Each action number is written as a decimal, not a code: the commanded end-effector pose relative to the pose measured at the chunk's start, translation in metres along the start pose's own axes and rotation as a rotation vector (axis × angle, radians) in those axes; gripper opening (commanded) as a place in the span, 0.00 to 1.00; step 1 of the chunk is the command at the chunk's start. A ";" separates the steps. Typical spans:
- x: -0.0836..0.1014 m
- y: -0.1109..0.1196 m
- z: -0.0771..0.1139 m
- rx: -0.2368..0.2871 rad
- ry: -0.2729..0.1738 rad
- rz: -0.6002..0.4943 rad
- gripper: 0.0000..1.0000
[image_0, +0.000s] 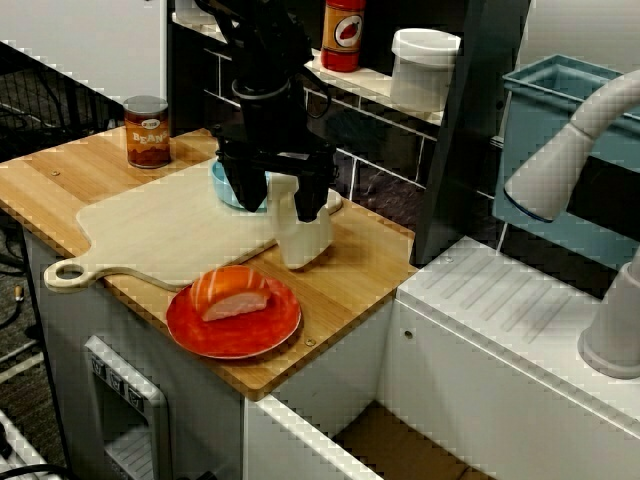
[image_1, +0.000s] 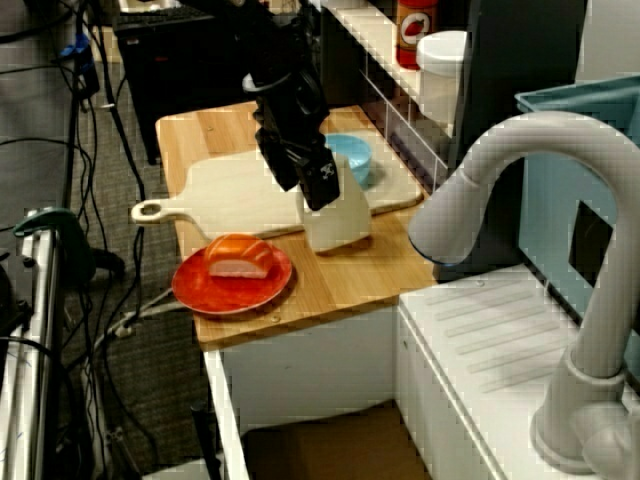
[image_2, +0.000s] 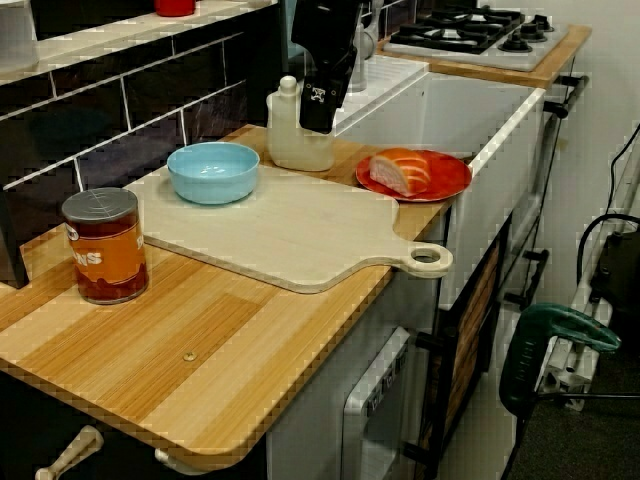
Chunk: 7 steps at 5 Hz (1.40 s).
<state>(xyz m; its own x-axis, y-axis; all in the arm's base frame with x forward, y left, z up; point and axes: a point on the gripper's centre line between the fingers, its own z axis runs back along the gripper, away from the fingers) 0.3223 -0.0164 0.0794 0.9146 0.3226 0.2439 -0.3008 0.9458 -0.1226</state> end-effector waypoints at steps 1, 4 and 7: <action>0.017 0.001 0.004 -0.009 -0.032 0.007 1.00; 0.015 -0.005 0.004 -0.009 -0.018 0.002 1.00; 0.019 -0.008 0.005 -0.005 -0.009 0.009 1.00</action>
<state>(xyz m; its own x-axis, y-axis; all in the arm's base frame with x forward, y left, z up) 0.3268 -0.0235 0.0801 0.9206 0.3294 0.2099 -0.3117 0.9434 -0.1134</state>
